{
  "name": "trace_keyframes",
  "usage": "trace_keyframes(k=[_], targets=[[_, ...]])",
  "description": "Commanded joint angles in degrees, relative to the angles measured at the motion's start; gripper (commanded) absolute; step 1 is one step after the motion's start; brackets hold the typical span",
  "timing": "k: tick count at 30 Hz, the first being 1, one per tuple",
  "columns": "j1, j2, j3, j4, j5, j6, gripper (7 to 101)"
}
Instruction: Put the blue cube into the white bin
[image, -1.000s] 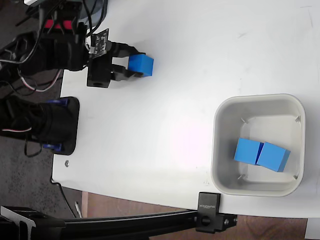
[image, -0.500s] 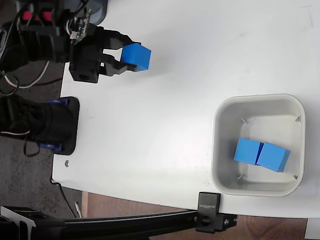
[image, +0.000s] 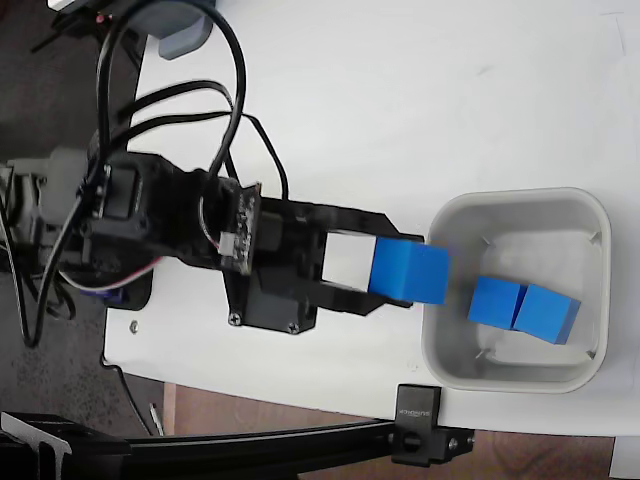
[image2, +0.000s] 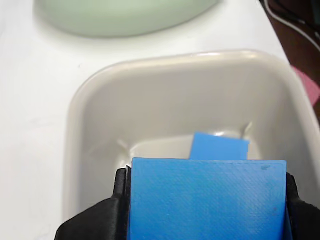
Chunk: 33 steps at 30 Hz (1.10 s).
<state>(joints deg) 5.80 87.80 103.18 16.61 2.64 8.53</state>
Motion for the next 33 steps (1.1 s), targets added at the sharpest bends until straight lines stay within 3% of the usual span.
trace_keyframes(k=[1, 4, 6, 10, 12, 13, 20, 29, 33], targets=[[2.6, -2.5, -7.2, -3.5, -5.0, 0.6, 18.3], [3.6, -6.3, -11.3, -3.6, -6.7, 1.1, 19.6], [3.5, -8.8, -14.7, -2.1, -7.5, 0.8, 28.0], [2.4, -10.0, -17.4, 0.1, -6.5, -0.3, 66.9], [2.0, -9.4, -17.2, 0.8, -6.4, -0.5, 96.0], [1.9, -8.9, -17.0, 1.1, -6.5, -0.6, 100.0], [1.0, 2.5, -4.7, 0.4, -8.9, -0.7, 100.0], [-1.6, 43.6, 36.8, 3.3, -5.3, -1.7, 100.0], [-6.3, 58.6, 47.5, 13.5, 2.0, -1.5, 100.0]])
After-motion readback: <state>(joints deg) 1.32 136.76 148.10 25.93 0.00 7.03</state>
